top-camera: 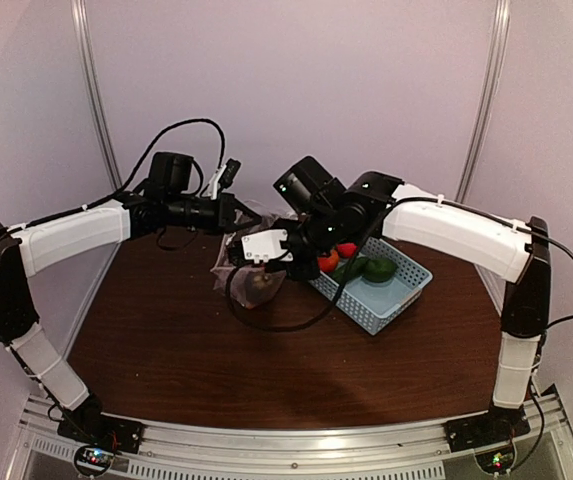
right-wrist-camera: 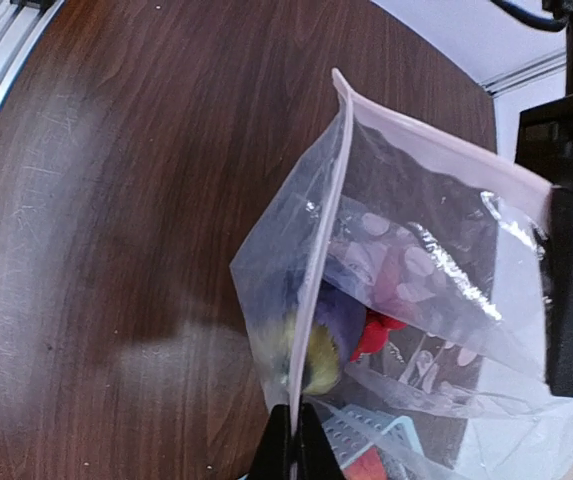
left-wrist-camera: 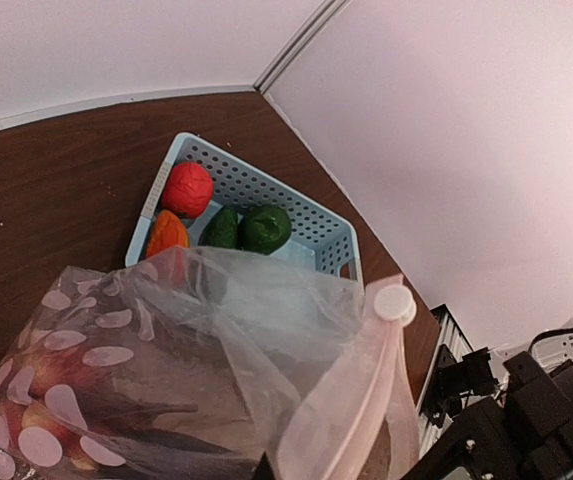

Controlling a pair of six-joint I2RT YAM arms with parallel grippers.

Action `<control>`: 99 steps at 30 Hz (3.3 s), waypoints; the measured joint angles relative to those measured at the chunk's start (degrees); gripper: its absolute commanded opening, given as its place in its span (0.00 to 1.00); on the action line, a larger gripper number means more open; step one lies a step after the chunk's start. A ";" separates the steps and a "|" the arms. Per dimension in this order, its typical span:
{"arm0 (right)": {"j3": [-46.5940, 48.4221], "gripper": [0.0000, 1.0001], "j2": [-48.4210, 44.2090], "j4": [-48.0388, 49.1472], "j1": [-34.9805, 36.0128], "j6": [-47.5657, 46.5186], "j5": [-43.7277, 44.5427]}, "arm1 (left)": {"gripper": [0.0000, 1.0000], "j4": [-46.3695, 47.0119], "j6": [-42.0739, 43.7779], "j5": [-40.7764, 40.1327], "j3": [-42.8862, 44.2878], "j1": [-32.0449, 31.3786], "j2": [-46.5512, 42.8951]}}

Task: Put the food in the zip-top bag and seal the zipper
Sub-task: Adjust the zipper food storage bag at the center of the board, then pick up the fake fruit from the bin.

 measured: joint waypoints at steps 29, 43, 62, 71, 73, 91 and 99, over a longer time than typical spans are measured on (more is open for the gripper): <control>3.56 0.41 -4.90 12.24 -0.46 11.52 0.04 | 0.00 -26.01 19.10 -21.97 27.50 0.00 3.48; -31.06 0.58 -27.28 14.29 -28.22 22.16 -18.32 | 0.00 -20.96 11.19 -15.58 10.19 -1.86 5.51; -31.93 0.62 -9.11 15.93 -39.69 12.66 -8.92 | 0.07 -17.51 8.48 -13.29 10.01 -3.78 5.53; -27.28 0.61 -1.62 16.39 -39.69 7.98 -6.08 | 0.03 -17.49 7.89 -13.31 10.01 -4.15 5.53; -26.95 0.61 -1.11 15.69 -39.69 7.61 -6.08 | 0.03 -17.51 7.80 -13.31 10.01 -4.15 5.53; -22.95 0.59 5.79 13.53 -38.18 6.82 -2.45 | 0.00 -17.18 7.39 -13.38 10.01 -4.52 5.73; -23.56 0.47 4.48 11.82 -38.18 7.87 -2.21 | 0.00 -16.15 6.71 -13.35 10.01 -4.87 6.49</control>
